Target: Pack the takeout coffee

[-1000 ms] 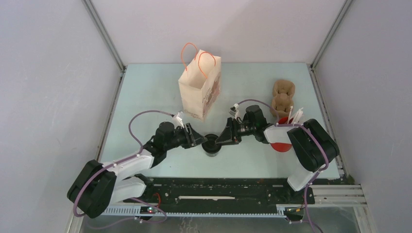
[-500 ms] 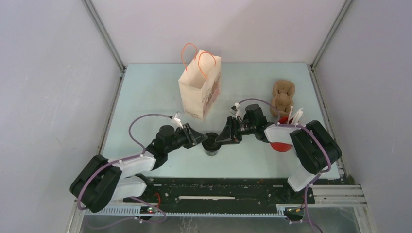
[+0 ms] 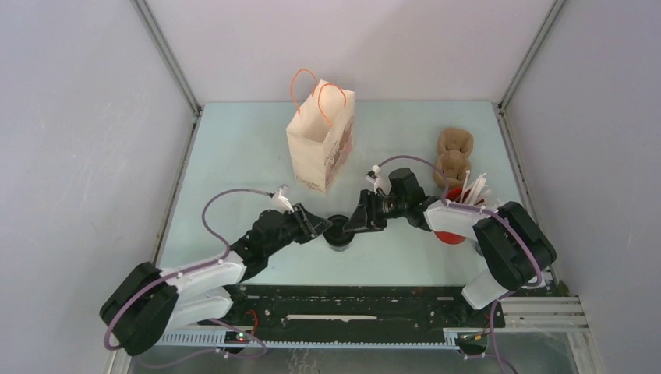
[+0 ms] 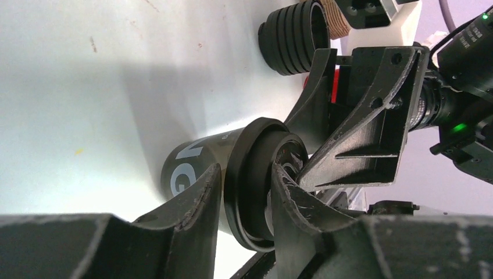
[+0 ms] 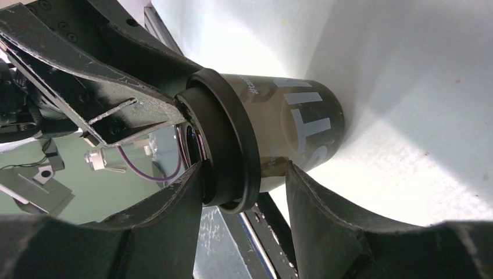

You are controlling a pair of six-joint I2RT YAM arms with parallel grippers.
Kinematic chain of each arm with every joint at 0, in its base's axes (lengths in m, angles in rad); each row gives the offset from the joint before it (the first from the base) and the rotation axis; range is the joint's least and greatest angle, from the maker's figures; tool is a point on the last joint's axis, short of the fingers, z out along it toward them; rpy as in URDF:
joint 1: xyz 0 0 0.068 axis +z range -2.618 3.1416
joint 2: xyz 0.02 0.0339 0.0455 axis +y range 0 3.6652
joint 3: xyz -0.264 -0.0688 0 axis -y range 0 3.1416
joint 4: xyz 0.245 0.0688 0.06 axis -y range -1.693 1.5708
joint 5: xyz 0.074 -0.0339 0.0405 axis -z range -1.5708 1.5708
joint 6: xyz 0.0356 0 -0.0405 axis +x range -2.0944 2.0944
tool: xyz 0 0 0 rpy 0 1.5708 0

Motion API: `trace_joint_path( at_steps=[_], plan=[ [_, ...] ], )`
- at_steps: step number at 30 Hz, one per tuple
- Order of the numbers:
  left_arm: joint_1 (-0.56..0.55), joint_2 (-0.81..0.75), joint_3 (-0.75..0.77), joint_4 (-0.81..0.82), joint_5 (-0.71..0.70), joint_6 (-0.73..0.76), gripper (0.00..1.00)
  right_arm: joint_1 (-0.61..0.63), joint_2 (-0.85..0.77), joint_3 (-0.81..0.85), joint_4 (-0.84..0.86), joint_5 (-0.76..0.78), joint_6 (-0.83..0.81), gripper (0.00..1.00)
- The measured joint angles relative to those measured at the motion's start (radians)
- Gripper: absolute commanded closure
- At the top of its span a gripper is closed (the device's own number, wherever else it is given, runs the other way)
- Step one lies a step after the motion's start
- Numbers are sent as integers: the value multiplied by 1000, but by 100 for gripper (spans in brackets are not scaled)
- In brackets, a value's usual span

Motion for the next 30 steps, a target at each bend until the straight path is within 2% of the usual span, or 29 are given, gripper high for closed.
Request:
trace_joint_path(
  at_steps=[4,7,15,19,23,30],
  plan=[
    [-17,-101,-25,-95,-42,-5,62,23,5,4,14,14,-8,40],
    [-20,-121,-58,-69,-58,-28,62,28,14,5,34,17,-7,41],
    [-30,56,-58,150,-79,-80,64,-6,48,-16,96,-21,26,43],
    [-60,46,-46,126,-133,-83,64,-8,44,-21,108,-24,31,43],
    [-87,-47,-40,4,-164,-82,55,10,16,-22,88,0,9,40],
    [-95,-195,-16,-249,-173,-61,23,27,31,51,-24,-2,-95,30]
  ],
)
